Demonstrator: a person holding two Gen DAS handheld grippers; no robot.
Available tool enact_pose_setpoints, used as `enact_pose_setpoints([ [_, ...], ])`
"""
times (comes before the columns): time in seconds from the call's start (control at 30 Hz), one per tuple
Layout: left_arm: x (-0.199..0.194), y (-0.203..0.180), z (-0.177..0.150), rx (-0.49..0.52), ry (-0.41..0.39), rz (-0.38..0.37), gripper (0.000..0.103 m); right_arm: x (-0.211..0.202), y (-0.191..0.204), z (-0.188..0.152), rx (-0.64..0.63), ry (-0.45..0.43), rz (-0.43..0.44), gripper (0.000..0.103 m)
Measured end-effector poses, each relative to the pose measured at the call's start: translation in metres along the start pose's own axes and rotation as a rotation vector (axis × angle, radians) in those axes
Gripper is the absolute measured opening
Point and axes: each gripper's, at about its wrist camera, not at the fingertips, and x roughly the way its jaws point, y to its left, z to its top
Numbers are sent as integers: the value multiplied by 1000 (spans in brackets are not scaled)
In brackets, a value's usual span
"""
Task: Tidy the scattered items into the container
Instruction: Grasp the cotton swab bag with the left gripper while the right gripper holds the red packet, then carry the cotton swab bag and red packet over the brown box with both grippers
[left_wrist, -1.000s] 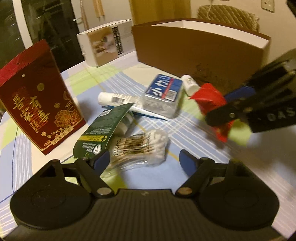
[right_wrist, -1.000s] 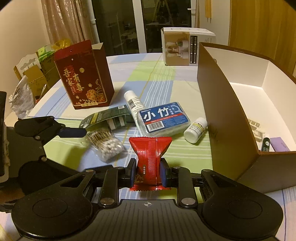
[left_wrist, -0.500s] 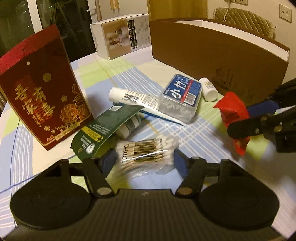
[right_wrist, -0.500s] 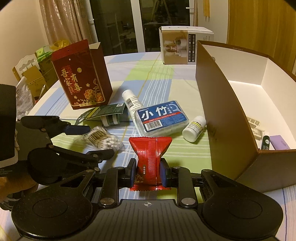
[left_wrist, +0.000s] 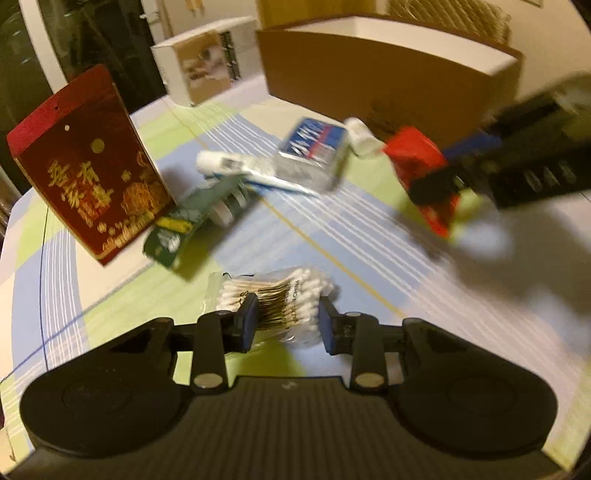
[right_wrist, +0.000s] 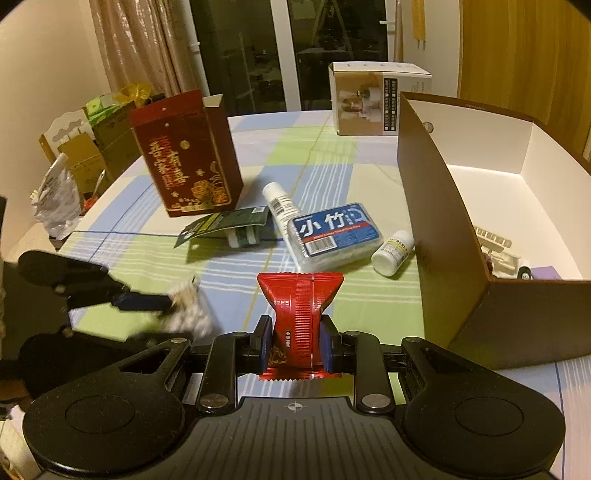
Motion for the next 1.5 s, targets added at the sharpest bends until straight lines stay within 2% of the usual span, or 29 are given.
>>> enact_pose_setpoints([
  [0.07, -8, -1, -8, -37, 34, -14, 33, -2, 2, -2, 3, 2, 8, 29],
  [0.1, -13, 0, -11, -72, 43, -12, 40, -2, 3, -3, 5, 4, 13, 29],
  [0.13, -17, 2, -14, -122, 49, -8, 49, -3, 4, -4, 6, 3, 18, 29],
  [0.17, -21, 5, -16, -175, 51, 2, 67, -4, 5, -4, 7, 0, 21, 29],
  [0.2, -25, 7, -17, -236, 44, 23, 77, -5, 5, -4, 9, -3, 24, 29],
  [0.27, -30, 13, -18, -364, 29, 56, 81, -6, 6, -3, 13, -11, 28, 29],
  [0.4, -22, 24, -18, -620, 38, 59, 81, -7, 3, -1, 22, -19, 30, 29],
  [0.57, 4, 25, -14, -768, 72, 104, 79, -4, -4, -5, 25, -7, 21, 29],
  [0.63, 8, 21, -11, -732, 68, 132, 77, -3, -7, -6, 28, -2, 19, 29],
  [0.7, 9, 17, -8, -645, 70, 129, 59, -2, -9, -7, 32, -1, 20, 29],
  [0.8, 8, 13, -7, -525, 84, 107, 40, -1, -11, -7, 43, 1, 26, 29],
  [0.9, 4, 17, -12, -502, 89, 66, 33, -1, -11, -7, 47, -2, 32, 29],
  [1.0, -1, 18, -16, -502, 92, 57, 29, -1, -11, -7, 51, -3, 31, 29],
  [1.23, -16, 13, -13, -495, 58, 54, 29, -6, -8, -5, 45, -11, 31, 29],
  [1.5, -42, -3, -5, -478, 38, 60, 29, -31, -6, -5, 45, -30, 22, 29],
])
